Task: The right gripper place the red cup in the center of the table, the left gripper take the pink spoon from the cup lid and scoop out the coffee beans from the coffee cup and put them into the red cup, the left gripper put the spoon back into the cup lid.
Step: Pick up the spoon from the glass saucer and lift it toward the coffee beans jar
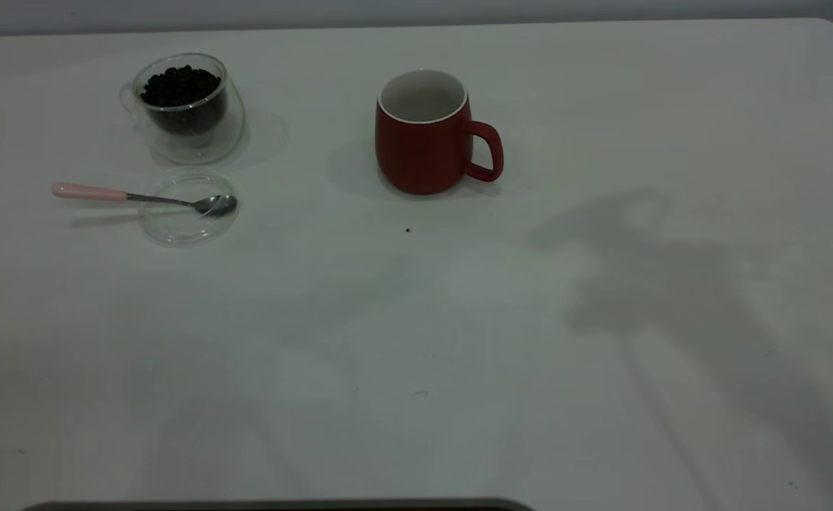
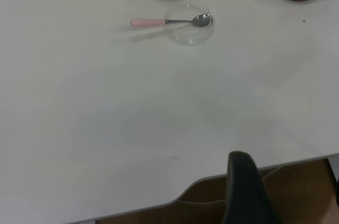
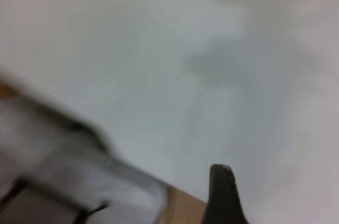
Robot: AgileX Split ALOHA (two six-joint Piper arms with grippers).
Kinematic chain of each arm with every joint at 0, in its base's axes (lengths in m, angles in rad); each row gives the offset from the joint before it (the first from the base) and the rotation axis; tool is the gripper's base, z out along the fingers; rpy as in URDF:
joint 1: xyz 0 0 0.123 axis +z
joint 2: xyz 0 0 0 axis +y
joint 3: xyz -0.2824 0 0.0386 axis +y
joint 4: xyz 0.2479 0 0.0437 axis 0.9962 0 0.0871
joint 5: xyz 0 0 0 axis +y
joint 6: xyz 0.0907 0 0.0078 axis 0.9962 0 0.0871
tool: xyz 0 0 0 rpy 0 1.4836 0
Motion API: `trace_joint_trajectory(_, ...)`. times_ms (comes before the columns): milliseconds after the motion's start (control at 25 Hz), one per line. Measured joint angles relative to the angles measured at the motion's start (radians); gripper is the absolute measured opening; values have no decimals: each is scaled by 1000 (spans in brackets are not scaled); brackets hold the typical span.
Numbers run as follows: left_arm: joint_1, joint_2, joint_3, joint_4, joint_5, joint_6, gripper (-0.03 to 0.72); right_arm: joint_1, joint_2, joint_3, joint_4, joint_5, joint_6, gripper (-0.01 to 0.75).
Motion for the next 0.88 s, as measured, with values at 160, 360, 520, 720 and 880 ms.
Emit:
trace_joint_trajectory(160, 0, 0, 0, 0, 0, 0, 465, 0, -243, 189, -82, 16, 96, 589)
trace_joint_trajectory(360, 0, 0, 0, 0, 0, 0, 465, -26, -521, 515, -71, 21, 106, 589)
trace_joint_trajectory(520, 0, 0, 0, 0, 0, 0, 465, -135, -753, 730, -35, -5, 65, 589)
trace_joint_trajectory(720, 0, 0, 0, 0, 0, 0, 465, -259, -1030, 869, -27, -33, 12, 589)
trace_joint_trajectory(880, 0, 0, 0, 0, 0, 0, 465, -314, -1242, 938, -27, -75, 7, 589)
